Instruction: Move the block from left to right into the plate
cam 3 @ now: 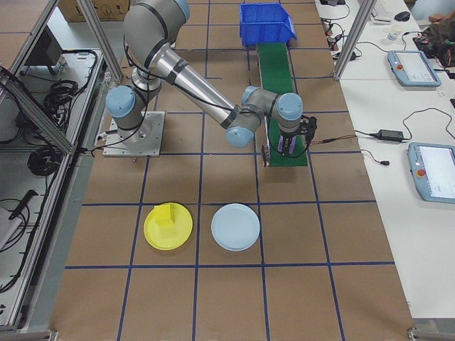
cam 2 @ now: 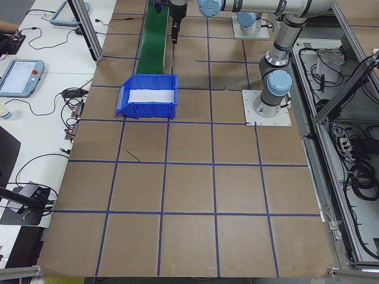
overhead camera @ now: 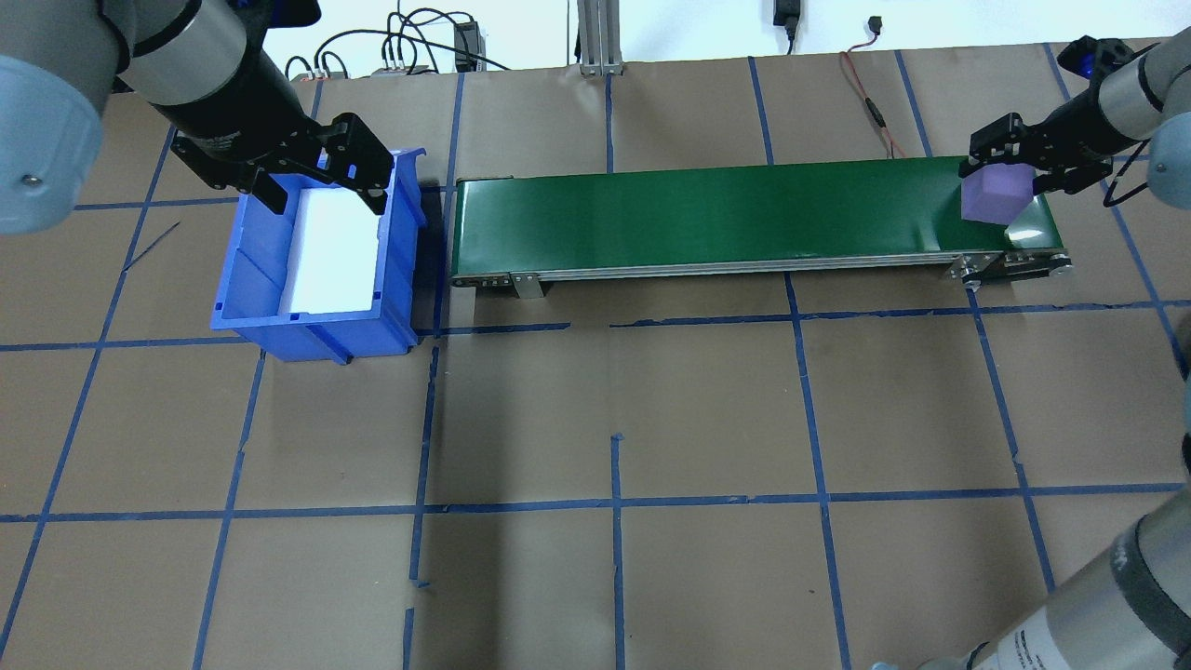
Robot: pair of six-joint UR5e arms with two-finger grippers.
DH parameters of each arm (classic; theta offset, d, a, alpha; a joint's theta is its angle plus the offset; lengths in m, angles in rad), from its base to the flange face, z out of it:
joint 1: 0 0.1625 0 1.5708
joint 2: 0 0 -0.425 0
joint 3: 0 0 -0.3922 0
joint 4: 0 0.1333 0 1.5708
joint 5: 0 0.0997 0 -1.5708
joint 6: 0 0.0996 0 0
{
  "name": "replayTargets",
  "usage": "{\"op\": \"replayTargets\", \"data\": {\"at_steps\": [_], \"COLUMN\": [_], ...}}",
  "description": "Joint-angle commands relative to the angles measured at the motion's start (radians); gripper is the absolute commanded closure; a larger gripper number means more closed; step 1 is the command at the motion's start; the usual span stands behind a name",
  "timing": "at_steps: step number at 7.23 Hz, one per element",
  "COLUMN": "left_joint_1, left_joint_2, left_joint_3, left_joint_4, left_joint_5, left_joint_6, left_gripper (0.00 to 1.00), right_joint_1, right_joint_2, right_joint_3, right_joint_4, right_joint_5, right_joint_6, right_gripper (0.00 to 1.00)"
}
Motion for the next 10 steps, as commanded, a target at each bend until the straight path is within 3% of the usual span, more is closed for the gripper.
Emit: {"op": "replayTargets", "data": {"at_steps": [1, 3, 5, 8, 10], "left_joint_1": [0.000, 0.000, 0.000, 0.000, 0.000], "left_joint_2": [0.000, 0.000, 0.000, 0.000, 0.000], "left_joint_3": [0.000, 0.000, 0.000, 0.000, 0.000], "left_joint_4": [0.000, 0.000, 0.000, 0.000, 0.000], "left_joint_5": [0.000, 0.000, 0.000, 0.000, 0.000], "left_joint_6": [0.000, 0.000, 0.000, 0.000, 0.000], "left_gripper": [0.00, 0.00, 0.00, 0.00, 0.00], "right_joint_1": [-0.001, -0.002, -0.063, -0.340, -0.460], "right_joint_2": [-0.008, -0.088, -0.145, -0.148, -0.146], "right_joint_3": [0.008, 0.015, 0.024, 0.093, 0.133], "right_joint_4": [0.002, 0.026, 0.056, 0.068, 0.065], "right_joint_5": [-0.154, -0.167, -0.283, -0.276, -0.279], "right_joint_6": [-0.021, -0.062, -0.267, -0.649, -0.804], "right_gripper": [0.82, 0.84, 0.85, 0.84, 0.81]}}
